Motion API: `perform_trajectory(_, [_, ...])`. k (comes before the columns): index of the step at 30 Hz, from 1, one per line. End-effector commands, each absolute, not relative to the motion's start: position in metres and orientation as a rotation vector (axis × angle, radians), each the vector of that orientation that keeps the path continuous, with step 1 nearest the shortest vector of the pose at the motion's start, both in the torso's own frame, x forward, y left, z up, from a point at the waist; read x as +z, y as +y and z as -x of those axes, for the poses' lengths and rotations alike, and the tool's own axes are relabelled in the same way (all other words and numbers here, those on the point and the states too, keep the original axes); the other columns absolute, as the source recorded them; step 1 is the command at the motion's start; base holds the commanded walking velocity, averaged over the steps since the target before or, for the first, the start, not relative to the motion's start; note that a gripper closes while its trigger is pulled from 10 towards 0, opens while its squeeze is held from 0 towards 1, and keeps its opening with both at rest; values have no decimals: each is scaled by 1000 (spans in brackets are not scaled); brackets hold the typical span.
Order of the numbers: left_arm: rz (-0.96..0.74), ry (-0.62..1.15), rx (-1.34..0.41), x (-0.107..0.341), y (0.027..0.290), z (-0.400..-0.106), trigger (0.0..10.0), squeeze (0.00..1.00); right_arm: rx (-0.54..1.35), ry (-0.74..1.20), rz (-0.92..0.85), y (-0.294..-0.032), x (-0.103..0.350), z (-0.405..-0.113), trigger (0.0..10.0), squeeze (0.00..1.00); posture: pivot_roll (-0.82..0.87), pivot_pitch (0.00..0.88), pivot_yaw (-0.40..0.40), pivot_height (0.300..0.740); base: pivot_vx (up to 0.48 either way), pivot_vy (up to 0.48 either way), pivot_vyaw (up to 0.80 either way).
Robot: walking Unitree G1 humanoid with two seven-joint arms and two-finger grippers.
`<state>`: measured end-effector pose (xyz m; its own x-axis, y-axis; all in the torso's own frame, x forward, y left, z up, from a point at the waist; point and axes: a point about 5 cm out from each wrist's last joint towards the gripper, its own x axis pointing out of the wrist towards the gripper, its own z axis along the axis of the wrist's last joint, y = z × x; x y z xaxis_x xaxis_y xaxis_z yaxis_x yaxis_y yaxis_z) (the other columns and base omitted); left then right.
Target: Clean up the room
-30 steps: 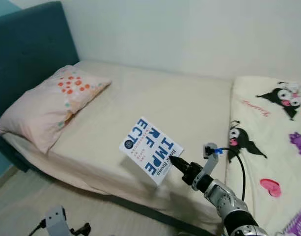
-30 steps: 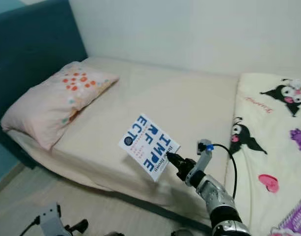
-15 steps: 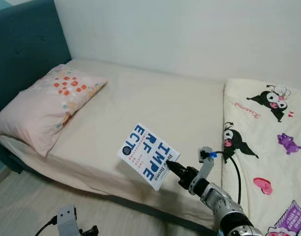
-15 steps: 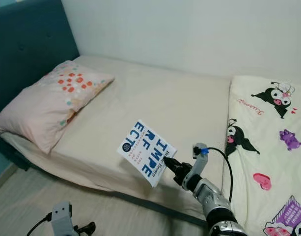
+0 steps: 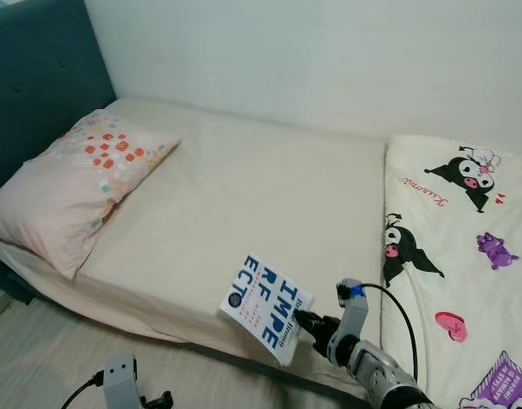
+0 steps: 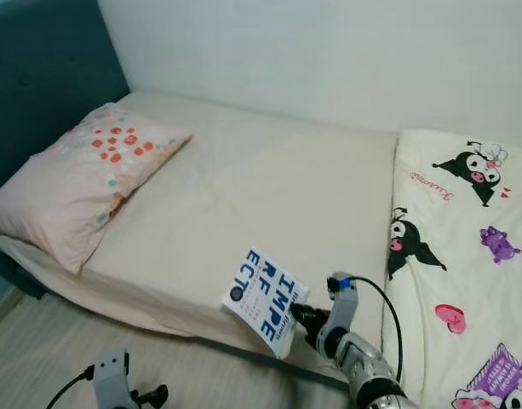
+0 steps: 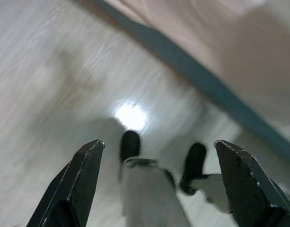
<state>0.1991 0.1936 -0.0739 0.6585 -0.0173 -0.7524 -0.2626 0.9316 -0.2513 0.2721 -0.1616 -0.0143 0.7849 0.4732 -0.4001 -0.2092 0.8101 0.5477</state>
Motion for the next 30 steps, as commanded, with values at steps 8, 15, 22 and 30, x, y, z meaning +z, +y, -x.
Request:
perform_trajectory(8, [371,878,130,-79,189,-190,10000,0,472,563,-424,-141,-17,-269,10000,0,-60,73,-6,740,0,0,800])
perform_trajectory(15, [349,892,111,-81,189,-187,10000,0,291,704,-418,-155,-43,-244,10000,0,-60,72,-5,740,0,0,800])
perform_trajectory(22, [367,923,145,-87,196,-172,10000,0,58,790,-489,-169,-64,-217,10000,0,-64,73,-6,740,0,0,800])
perform_trajectory(30, [361,941,126,-89,195,-168,10000,0,108,787,-446,-165,-62,-220,10000,0,-57,72,-11,740,0,0,800])
